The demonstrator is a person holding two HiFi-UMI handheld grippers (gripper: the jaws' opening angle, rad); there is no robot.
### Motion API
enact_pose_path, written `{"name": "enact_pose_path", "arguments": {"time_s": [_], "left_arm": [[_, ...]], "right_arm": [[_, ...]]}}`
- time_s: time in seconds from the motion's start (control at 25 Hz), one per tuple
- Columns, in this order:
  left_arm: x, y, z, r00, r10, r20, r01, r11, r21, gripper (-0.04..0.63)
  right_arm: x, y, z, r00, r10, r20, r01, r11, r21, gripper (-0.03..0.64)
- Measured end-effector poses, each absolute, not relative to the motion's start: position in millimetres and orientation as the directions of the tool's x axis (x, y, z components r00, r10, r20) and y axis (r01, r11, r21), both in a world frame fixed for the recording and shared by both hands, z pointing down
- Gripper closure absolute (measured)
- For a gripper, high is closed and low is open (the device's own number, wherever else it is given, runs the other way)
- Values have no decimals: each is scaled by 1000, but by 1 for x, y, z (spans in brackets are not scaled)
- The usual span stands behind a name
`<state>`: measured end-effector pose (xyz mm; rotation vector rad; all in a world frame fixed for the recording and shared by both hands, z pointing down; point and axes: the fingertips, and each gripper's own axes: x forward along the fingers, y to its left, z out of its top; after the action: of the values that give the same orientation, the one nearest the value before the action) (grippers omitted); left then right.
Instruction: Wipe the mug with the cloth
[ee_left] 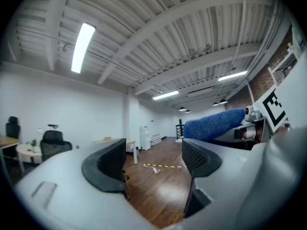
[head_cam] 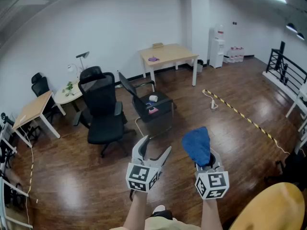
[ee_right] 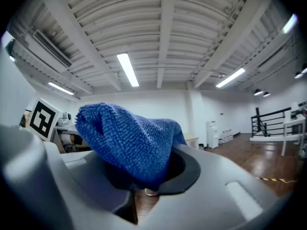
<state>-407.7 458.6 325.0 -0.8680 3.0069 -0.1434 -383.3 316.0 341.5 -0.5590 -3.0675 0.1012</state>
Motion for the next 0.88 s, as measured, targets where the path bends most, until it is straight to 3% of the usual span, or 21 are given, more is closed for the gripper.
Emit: {"name": "enact_pose_path", "arguments": {"time_s": [0.2,0.36,0.6,0.88], "left_arm": [[-481,368,342,-738,-674,-19,-674,738,-2,253],[-496,266,354,-555,-832,-1,-831,555,32,253],[-457,133,365,-233,-972,-26,-972,232,40,261],[-335,13,377,153,-988,-1,-986,-153,71,262]], "right_arm": [[-414,227,358,-983,179,32,177,983,-46,551],[-384,140,353,-996,-75,47,-76,997,-28,551],[-303,56,350,-913,-406,50,-405,914,23,551],[-154,2,356,-695,-717,55,-717,696,31,551]]}}
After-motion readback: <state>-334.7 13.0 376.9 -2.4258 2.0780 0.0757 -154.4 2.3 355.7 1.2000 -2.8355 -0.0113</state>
